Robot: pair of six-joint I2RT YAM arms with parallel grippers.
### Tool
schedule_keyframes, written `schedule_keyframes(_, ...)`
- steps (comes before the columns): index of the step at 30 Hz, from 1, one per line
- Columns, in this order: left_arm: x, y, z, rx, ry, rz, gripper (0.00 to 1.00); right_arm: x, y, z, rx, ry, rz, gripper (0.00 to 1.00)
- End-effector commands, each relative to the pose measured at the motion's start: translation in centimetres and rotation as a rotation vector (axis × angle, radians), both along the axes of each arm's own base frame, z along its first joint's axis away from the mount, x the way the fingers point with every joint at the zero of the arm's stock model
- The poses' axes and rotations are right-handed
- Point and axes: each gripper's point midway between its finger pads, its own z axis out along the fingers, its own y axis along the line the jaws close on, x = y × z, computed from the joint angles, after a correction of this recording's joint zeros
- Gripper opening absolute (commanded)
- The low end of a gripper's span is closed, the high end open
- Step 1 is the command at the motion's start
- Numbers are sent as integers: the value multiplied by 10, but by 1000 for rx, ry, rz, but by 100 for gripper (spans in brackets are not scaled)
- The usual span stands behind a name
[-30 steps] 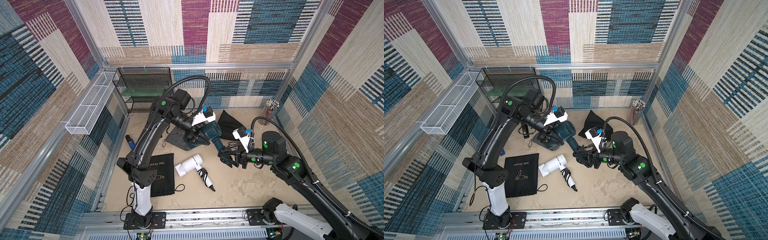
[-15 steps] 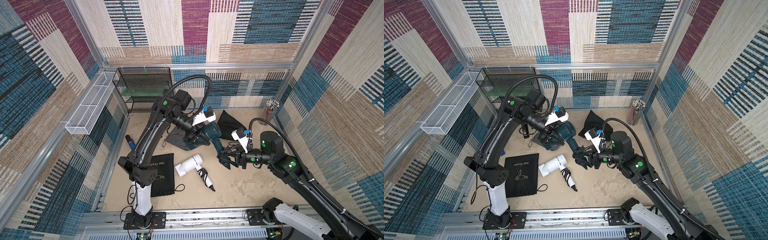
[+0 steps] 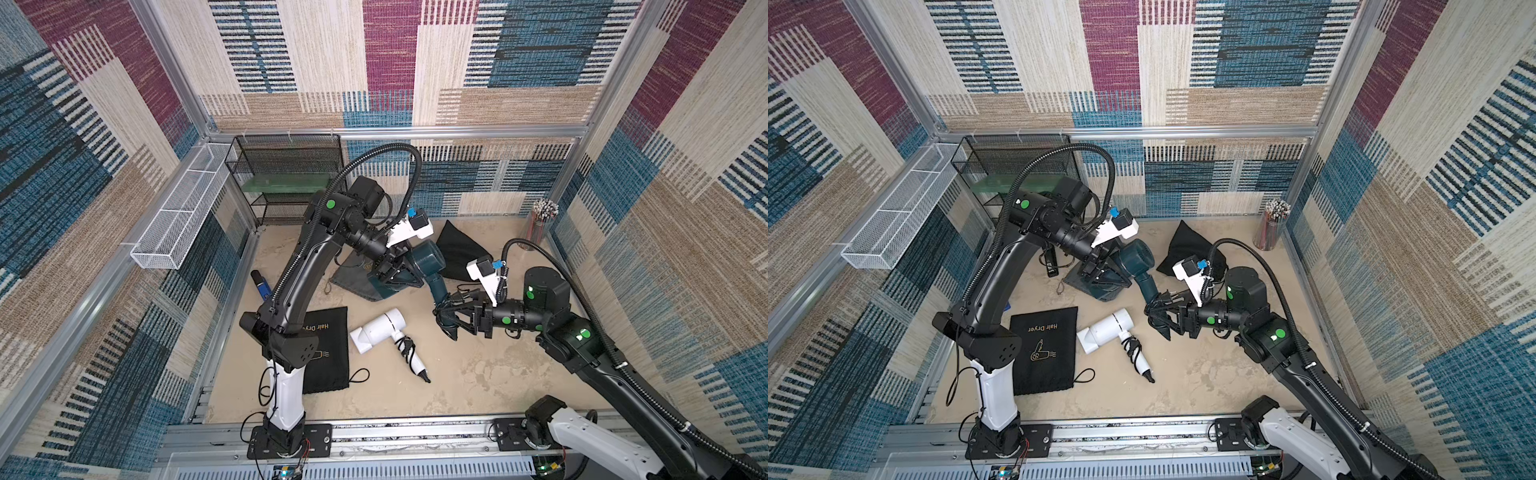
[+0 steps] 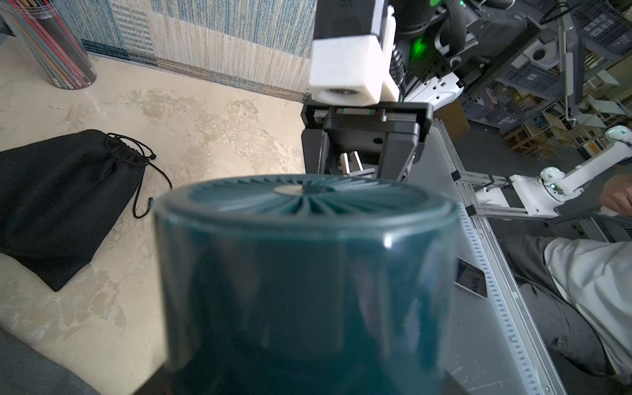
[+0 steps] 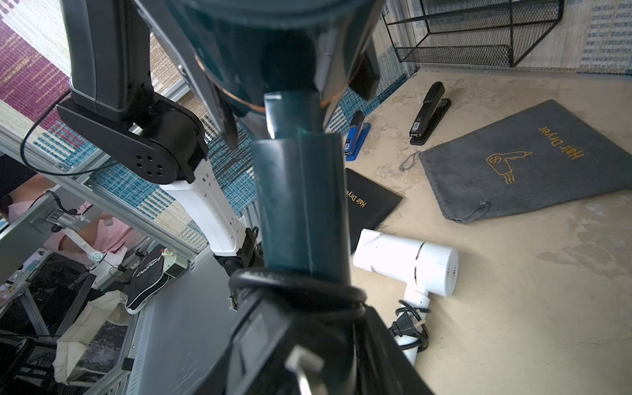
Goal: Pack away hair dryers
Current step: Fold the hair dryer.
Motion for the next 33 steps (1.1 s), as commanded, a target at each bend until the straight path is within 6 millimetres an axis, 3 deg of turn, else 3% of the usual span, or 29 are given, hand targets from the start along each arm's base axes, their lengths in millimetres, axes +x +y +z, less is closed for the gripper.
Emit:
schedule_keyframes(1,-4,-10,11,-54,91,1,0,-19,14,23,84,-23,129,30)
schedule_keyframes(7,-1,-14,7,-47,146,16,0,-21,26,34,133,-61,125,23)
schedule_keyframes(16,-3,-15,7,-48,192,20,0,-24,39,51,182,-128,97,19)
schedule_keyframes(33,-8,-20,4,-36,247,28,0,-4,35,108,393,-280,-82,14)
